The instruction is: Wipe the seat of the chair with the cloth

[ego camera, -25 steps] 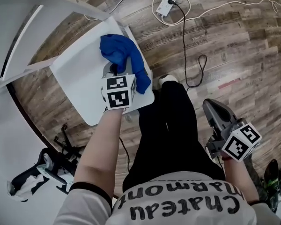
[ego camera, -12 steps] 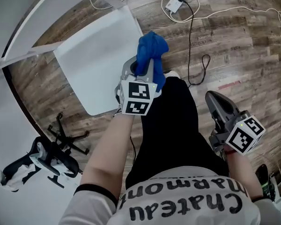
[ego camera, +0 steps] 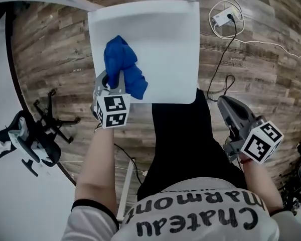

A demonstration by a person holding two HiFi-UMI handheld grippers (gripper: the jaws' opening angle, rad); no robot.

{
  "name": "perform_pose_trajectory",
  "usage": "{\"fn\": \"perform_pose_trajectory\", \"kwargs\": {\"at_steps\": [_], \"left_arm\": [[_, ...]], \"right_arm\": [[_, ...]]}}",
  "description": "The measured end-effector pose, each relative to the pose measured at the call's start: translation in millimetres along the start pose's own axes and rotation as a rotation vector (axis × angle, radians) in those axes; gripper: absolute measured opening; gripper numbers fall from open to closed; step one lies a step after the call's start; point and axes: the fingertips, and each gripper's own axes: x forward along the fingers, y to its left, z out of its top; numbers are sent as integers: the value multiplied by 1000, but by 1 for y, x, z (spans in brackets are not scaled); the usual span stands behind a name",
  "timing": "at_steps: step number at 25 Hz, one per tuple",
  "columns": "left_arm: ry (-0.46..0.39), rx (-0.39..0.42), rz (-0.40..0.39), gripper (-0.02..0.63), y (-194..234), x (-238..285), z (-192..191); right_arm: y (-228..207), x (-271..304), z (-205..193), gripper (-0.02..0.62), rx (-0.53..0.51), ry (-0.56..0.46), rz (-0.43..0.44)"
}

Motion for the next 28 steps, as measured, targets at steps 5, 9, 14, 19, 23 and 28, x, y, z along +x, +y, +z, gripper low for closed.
{"fn": "perform_pose_trajectory", "kwargs": {"at_steps": [5,9,14,19,23,28], "left_arm": [[78,-208,160,74,77,-14,-58],[97,-335,142,72,86,-5,-75],[66,-311,109,64,70,4,-61],[31,-235,41,63,39,13,-34],[5,-208,-1,63,11,21,-8],[-24,-158,-59,63,-28,32,29]], "right_arm": [[30,42,0,14,-43,79,40],[46,63,0,14,-52,109,54],[48,71,0,14,-39,114,51],[35,62,-6,14,12,98,38],[18,43,-11,14,53,67,29],[-11,11,-13,14,99,4,-9]]}}
